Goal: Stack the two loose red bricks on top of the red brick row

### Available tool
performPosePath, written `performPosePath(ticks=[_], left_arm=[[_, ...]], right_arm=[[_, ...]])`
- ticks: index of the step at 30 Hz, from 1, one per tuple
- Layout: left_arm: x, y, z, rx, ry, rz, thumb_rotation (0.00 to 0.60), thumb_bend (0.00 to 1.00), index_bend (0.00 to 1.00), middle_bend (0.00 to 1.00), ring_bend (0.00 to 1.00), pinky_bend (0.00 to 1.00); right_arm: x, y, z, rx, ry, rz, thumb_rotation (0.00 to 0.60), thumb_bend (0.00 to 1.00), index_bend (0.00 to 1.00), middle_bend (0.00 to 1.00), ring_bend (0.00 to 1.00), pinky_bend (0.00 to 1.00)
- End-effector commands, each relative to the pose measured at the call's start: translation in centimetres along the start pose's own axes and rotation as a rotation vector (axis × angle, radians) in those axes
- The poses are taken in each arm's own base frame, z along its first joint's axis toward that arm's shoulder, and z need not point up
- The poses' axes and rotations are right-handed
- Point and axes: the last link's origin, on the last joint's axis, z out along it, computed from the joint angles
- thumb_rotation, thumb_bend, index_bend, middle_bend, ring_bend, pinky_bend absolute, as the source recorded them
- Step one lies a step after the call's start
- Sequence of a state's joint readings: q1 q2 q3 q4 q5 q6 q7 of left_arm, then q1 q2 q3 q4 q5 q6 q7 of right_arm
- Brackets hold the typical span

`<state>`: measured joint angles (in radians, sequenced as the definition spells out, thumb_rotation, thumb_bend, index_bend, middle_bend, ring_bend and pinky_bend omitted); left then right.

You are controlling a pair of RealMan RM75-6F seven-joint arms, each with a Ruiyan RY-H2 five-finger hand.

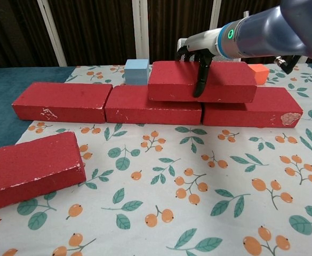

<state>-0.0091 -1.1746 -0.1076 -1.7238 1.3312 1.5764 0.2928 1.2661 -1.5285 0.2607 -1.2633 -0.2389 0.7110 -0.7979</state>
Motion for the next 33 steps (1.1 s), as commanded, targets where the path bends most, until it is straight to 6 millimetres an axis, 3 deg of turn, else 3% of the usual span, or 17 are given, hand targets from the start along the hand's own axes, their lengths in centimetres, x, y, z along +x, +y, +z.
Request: performPosePath(ticks=[1, 33], left_arm=[[0.0, 0.0, 0.0, 0.001, 0.001, 0.002, 0.600, 0.00, 0.15, 0.01, 0.05, 0.08], [-0.4, 0.1, 0.2, 0.006, -0.010, 0.014, 0.600, 0.00, 0.16, 0.01, 0.05, 0.08]], right_arm=[[-0.3, 0.0, 0.2, 0.005, -0.008, 0.000, 0.600, 0.05, 0.48, 0.44, 0.42, 0.00], [-1.4, -0.3, 1.5, 0.015, -0.022, 0.016, 0.600, 0.05, 0.48, 0.44, 0.42, 0.00]])
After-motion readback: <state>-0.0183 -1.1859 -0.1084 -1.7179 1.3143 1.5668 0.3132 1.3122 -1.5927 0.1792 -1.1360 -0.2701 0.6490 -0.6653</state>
